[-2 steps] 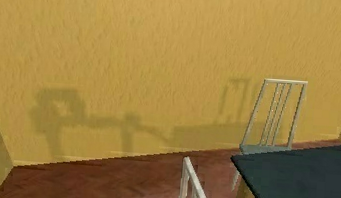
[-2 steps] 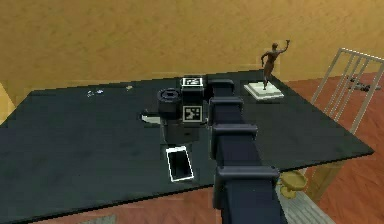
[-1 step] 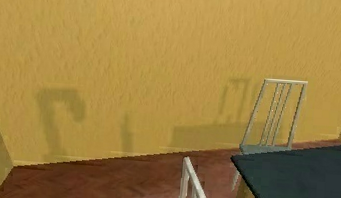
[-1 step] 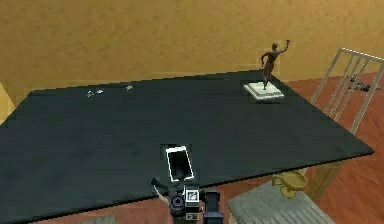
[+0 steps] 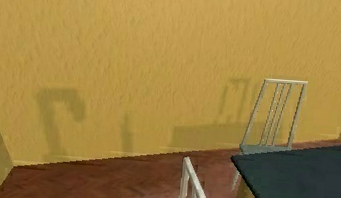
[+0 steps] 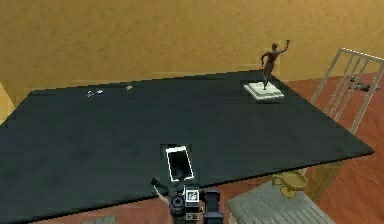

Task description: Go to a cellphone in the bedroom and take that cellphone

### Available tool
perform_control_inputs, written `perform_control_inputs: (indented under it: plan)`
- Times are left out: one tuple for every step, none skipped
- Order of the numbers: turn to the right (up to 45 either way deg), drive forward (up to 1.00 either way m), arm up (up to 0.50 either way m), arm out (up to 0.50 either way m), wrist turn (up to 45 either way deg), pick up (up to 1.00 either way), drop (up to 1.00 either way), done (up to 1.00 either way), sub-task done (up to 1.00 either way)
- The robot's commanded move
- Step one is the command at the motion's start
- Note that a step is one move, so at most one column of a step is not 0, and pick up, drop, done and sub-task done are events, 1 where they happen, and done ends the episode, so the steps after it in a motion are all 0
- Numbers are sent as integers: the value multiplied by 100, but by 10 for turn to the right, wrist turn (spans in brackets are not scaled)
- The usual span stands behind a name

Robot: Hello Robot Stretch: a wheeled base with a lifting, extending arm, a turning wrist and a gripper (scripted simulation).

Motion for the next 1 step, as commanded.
perform_control_inputs:
  plan:
    - [0, 0, 10, 0, 0, 0, 0, 0, 0]
